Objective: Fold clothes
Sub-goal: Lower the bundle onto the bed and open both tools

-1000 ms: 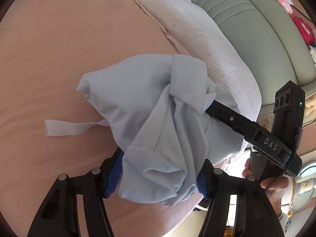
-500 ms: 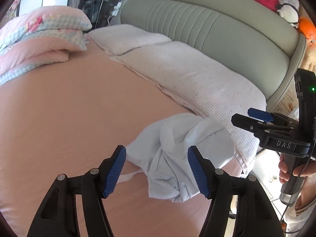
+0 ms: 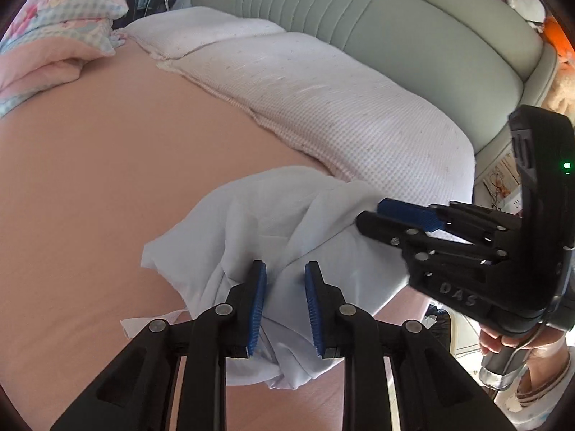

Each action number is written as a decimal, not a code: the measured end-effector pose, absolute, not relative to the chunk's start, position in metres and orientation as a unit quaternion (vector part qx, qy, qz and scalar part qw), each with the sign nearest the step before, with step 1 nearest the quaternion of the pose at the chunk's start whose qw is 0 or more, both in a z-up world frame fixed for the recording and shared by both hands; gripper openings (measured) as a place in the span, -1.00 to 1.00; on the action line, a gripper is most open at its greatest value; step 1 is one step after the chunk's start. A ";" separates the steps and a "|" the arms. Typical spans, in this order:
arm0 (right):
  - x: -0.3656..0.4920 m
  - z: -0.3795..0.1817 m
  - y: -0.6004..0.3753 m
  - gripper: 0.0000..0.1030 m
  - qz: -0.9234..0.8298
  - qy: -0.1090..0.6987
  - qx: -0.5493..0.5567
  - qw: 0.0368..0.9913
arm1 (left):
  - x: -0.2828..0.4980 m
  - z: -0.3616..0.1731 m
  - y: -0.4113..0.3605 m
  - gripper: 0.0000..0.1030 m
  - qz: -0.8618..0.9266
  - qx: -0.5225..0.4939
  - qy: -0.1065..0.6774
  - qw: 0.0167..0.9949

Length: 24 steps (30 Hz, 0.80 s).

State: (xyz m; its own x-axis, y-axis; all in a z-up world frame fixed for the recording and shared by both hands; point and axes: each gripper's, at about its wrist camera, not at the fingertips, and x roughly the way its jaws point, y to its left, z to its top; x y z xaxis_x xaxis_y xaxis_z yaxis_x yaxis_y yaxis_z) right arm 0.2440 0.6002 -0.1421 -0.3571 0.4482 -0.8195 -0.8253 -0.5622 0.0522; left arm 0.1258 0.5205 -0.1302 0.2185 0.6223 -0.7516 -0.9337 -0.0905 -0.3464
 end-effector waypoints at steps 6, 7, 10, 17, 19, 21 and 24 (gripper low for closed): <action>0.247 -0.150 0.613 -0.63 0.778 0.264 -0.395 0.411 | 0.109 -0.158 0.515 -0.73 0.604 -0.474 0.153 0.623; 0.244 -0.152 0.613 -0.64 0.775 0.253 -0.403 0.417 | 0.107 -0.163 0.514 -0.73 0.604 -0.481 0.148 0.618; 0.231 -0.161 0.606 -0.64 0.767 0.208 -0.426 0.433 | 0.098 -0.177 0.511 -0.72 0.606 -0.501 0.134 0.603; 0.240 -0.162 0.614 -0.56 0.772 0.253 -0.393 0.432 | 0.094 -0.168 0.507 -0.73 0.610 -0.502 0.130 0.599; 0.244 -0.154 0.608 -0.55 0.775 0.256 -0.383 0.432 | 0.092 -0.159 0.504 -0.72 0.609 -0.503 0.125 0.600; 0.249 -0.143 0.602 -0.28 0.779 0.265 -0.368 0.432 | 0.086 -0.149 0.499 -0.70 0.604 -0.508 0.111 0.604; 0.259 -0.122 0.591 0.60 0.784 0.283 -0.335 0.439 | 0.079 -0.130 0.488 -0.28 0.613 -0.502 0.099 0.603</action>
State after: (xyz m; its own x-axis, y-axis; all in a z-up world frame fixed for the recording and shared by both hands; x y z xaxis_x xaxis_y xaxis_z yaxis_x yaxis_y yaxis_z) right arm 0.2594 0.5906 -0.1215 -0.3894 0.4991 -0.7741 -0.8782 -0.4545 0.1487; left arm 0.0791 0.4878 -0.1301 0.2292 0.6390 -0.7343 -0.8380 -0.2542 -0.4828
